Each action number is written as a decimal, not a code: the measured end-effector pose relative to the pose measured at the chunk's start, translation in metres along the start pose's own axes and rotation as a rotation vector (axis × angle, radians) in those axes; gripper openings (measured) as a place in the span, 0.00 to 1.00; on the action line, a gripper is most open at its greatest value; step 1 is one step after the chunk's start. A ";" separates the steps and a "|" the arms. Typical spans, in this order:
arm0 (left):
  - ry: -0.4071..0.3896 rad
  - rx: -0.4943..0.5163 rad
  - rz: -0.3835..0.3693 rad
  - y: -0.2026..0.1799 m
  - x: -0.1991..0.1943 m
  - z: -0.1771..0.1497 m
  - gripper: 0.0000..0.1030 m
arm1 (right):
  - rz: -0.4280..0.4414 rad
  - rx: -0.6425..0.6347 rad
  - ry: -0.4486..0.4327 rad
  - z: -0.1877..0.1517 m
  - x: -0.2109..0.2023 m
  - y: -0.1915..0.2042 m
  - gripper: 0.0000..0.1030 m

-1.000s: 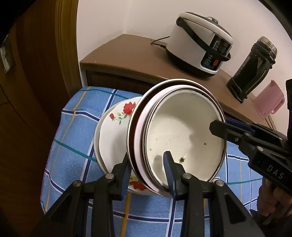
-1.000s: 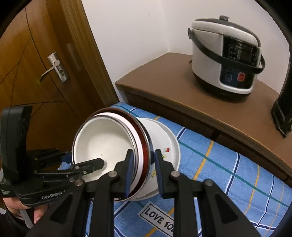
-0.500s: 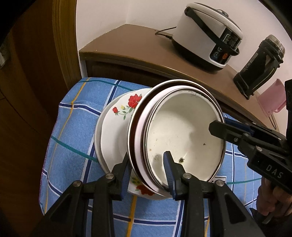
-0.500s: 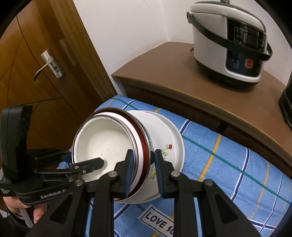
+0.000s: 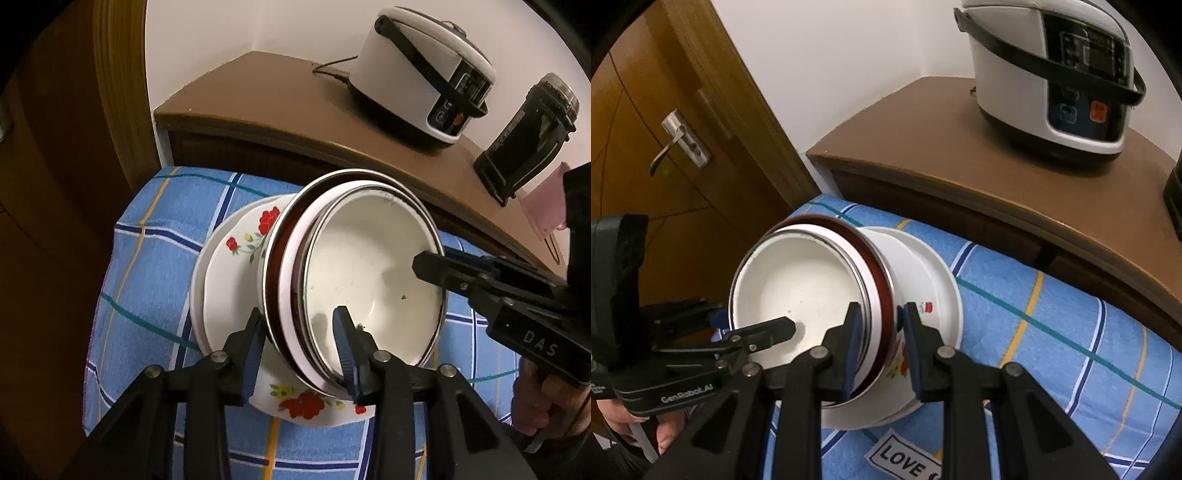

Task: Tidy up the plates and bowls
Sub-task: 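Lower the bowl stack onto the floral plates with both grippers, then open both grippers to release the bowl stack on the plates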

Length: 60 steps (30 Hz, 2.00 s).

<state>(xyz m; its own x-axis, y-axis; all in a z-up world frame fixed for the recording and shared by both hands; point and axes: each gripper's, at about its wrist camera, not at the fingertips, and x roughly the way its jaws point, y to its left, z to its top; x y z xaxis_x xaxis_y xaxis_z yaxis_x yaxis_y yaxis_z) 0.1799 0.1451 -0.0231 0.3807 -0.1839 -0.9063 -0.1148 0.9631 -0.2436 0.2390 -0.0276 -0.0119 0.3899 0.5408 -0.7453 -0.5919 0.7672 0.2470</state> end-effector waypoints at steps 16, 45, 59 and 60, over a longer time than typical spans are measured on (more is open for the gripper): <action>-0.034 -0.062 -0.071 0.012 0.006 0.004 0.49 | 0.022 0.045 -0.059 0.008 0.008 -0.001 0.26; -0.200 0.017 0.123 0.000 -0.014 -0.004 0.62 | 0.021 0.054 -0.065 -0.001 -0.009 -0.007 0.49; -0.372 0.153 0.091 -0.065 -0.050 -0.027 0.68 | -0.167 0.044 -0.338 -0.046 -0.117 -0.018 0.65; -0.376 0.159 0.088 -0.070 -0.051 -0.028 0.68 | -0.177 0.042 -0.352 -0.049 -0.122 -0.019 0.66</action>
<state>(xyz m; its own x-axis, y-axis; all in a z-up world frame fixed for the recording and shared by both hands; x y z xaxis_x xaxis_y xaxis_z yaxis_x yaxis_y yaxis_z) 0.1427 0.0818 0.0300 0.6877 -0.0434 -0.7247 -0.0296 0.9957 -0.0876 0.1681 -0.1245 0.0443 0.7057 0.4783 -0.5226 -0.4673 0.8688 0.1641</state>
